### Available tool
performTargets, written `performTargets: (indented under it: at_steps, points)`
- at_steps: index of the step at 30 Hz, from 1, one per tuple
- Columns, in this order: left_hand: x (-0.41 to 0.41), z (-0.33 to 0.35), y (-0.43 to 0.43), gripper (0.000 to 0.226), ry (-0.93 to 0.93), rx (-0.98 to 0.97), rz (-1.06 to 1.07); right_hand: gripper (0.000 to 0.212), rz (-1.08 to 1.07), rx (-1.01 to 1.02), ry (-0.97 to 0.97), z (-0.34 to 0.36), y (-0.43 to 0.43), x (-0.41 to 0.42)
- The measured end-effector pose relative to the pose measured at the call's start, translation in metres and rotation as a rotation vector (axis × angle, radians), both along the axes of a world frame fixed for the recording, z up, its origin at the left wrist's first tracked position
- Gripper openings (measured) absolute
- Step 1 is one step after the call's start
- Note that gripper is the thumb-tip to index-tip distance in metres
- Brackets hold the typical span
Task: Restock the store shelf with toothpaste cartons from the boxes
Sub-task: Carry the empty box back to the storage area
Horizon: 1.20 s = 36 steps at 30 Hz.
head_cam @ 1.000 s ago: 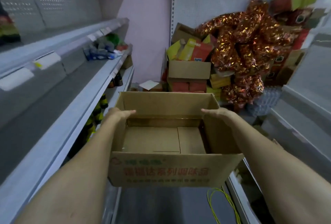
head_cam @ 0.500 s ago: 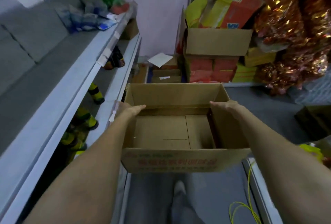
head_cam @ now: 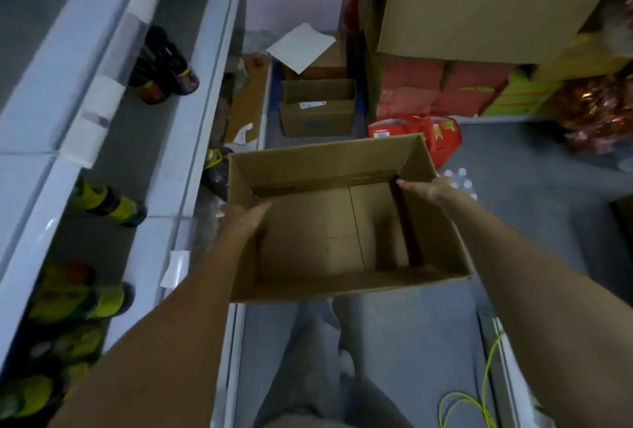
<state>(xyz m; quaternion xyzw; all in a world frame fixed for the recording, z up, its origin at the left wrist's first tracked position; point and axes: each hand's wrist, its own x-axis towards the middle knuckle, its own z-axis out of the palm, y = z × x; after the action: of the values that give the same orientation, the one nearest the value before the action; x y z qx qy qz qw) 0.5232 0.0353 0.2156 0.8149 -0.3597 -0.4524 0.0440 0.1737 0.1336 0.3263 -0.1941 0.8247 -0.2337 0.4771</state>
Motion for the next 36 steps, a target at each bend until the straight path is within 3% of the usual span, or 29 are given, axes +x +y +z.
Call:
performTargets:
  at_steps: [2, 4, 6, 9, 13, 17, 27, 36]
  points:
    - [-0.014, -0.018, -0.022, 0.143, 0.060, 0.012, -0.013, 0.083, -0.056, 0.028, 0.011, -0.032, -0.035, -0.014]
    - [-0.036, -0.028, -0.047, 0.140, 0.077, 0.069, 0.001, 0.094, -0.161, 0.076, 0.000, -0.068, -0.068, -0.032]
    - [-0.068, -0.004, -0.067, 0.126, 0.085, 0.043, 0.006, 0.098, -0.189, 0.145, 0.086, -0.101, -0.091, -0.048]
    - [-0.089, -0.033, -0.084, 0.098, 0.026, 0.066, -0.012, 0.107, -0.192, 0.219, 0.149, -0.143, -0.111, -0.067]
    - [-0.117, -0.078, -0.095, 0.091, 0.025, 0.093, 0.025, 0.098, -0.248, 0.271, 0.149, -0.194, -0.119, -0.089]
    - [-0.141, -0.114, -0.104, 0.086, 0.048, 0.122, 0.068, 0.105, -0.289, 0.318, 0.120, -0.240, -0.125, -0.110]
    - [-0.149, -0.188, -0.130, 0.079, -0.028, 0.116, 0.188, 0.081, -0.166, 0.331, 0.031, -0.322, -0.165, -0.118]
    - [-0.154, -0.248, -0.139, 0.082, -0.026, 0.118, 0.166, 0.084, -0.067, 0.331, 0.045, -0.378, -0.181, -0.129]
